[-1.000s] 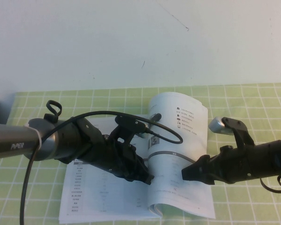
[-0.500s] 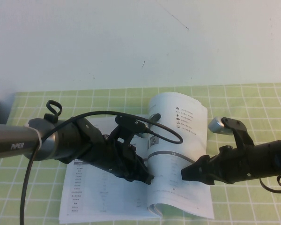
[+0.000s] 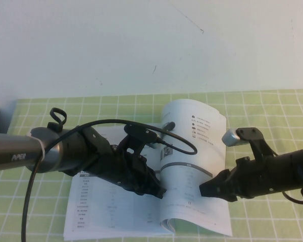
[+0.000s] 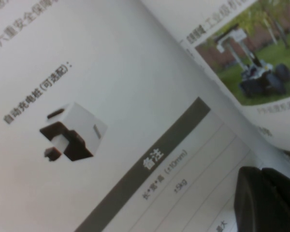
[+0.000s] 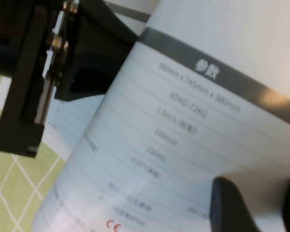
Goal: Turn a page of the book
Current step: Open the closed book
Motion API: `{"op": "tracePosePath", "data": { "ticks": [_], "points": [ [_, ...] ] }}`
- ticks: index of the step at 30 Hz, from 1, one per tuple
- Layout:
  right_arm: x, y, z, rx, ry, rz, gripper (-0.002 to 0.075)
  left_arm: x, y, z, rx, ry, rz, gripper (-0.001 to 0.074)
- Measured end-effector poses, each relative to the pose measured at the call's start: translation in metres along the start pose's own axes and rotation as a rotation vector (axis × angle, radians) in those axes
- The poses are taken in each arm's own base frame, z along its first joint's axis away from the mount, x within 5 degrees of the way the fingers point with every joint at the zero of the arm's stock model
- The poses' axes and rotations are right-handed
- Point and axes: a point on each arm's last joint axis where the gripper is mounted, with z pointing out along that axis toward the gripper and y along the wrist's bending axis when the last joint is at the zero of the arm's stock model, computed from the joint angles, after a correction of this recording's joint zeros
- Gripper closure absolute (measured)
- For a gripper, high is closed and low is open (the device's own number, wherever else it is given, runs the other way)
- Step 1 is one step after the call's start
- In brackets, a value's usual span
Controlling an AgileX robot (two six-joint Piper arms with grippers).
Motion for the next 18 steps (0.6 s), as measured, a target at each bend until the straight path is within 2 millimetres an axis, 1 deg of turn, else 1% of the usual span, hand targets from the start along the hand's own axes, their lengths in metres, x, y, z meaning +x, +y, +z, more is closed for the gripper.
{"op": "tracePosePath", "data": {
  "ticks": [4, 8, 10, 13, 18],
  "points": [
    [0.001, 0.0, 0.0, 0.001, 0.007, -0.01, 0.0556, 0.0, 0.0, 0.0, 0.0, 0.0, 0.0, 0.0738],
    [0.001, 0.0, 0.0, 0.001, 0.016, -0.035, 0.0662, 0.0, 0.0, 0.0, 0.0, 0.0, 0.0, 0.0738],
    [0.001, 0.0, 0.0, 0.003, 0.028, -0.059, 0.0699, 0.0, 0.0, 0.0, 0.0, 0.0, 0.0, 0.0738],
    [-0.003, 0.0, -0.001, 0.003, 0.044, -0.097, 0.0719, 0.0, 0.0, 0.0, 0.0, 0.0, 0.0, 0.0738],
    [-0.011, 0.001, -0.003, 0.014, 0.09, -0.143, 0.0727, 0.0, 0.0, 0.0, 0.0, 0.0, 0.0, 0.0737]
  ]
}}
